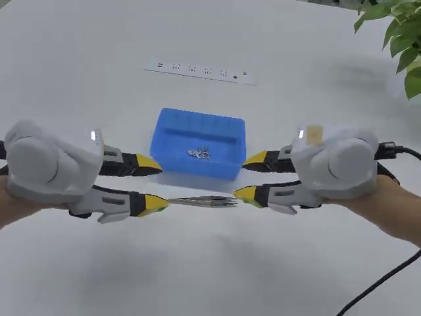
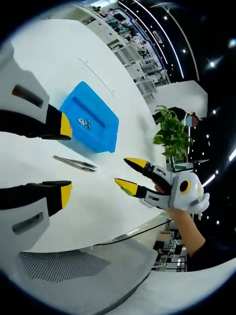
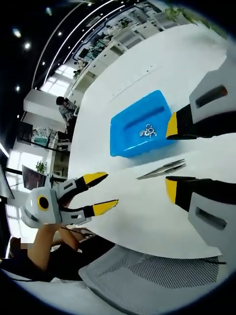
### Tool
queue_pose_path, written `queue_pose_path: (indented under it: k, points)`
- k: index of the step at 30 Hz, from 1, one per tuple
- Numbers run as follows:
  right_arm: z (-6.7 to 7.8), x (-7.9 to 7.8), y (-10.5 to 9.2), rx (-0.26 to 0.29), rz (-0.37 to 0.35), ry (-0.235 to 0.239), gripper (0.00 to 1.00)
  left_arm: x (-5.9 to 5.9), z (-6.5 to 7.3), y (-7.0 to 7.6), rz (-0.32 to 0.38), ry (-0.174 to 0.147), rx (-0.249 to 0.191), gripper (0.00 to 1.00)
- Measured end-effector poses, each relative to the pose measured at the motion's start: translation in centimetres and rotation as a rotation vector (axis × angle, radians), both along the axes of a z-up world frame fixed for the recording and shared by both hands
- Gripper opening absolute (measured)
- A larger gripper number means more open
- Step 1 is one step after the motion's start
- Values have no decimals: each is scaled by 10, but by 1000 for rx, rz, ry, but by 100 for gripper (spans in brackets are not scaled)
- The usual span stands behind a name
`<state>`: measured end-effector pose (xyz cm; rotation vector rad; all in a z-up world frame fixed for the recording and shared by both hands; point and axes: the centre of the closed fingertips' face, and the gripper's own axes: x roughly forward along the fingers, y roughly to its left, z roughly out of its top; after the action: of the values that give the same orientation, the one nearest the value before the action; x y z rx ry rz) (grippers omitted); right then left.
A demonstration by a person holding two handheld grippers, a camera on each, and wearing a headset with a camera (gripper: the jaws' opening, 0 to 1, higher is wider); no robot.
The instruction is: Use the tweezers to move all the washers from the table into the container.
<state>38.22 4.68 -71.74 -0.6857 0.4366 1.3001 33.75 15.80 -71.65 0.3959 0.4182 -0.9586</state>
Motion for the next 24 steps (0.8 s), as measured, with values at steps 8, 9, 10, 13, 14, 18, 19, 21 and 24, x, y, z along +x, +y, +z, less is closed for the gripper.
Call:
queue_pose_path:
  k: [8, 9, 10, 13, 14, 18, 19, 21, 24]
  points:
    - [21, -29, -27, 70, -56, 40, 53, -29, 21, 10, 34, 12, 1, 84]
    - [23, -33, -30, 71, -58, 32, 57, -31, 23, 11, 39, 8, 6, 86]
    - [24, -36, -32, 71, -56, 27, 60, -32, 24, 13, 45, 2, 10, 88]
    - [24, -44, -37, 64, -59, 16, 76, -36, 29, 19, 88, -8, 16, 100]
    - [24, -46, -40, 58, -62, 14, 81, -38, 30, 20, 90, -6, 18, 99]
    - [23, -51, -46, 46, -72, 4, 86, -46, 33, 20, 88, 9, 12, 100]
    - [24, -52, -46, 49, -77, 5, 86, -47, 33, 21, 85, 6, 28, 100]
    - [26, -53, -47, 59, -86, 7, 89, -48, 33, 22, 80, -1, 53, 100]
    - [27, -53, -48, 61, -92, 4, 91, -46, 39, 23, 91, -16, 53, 100]
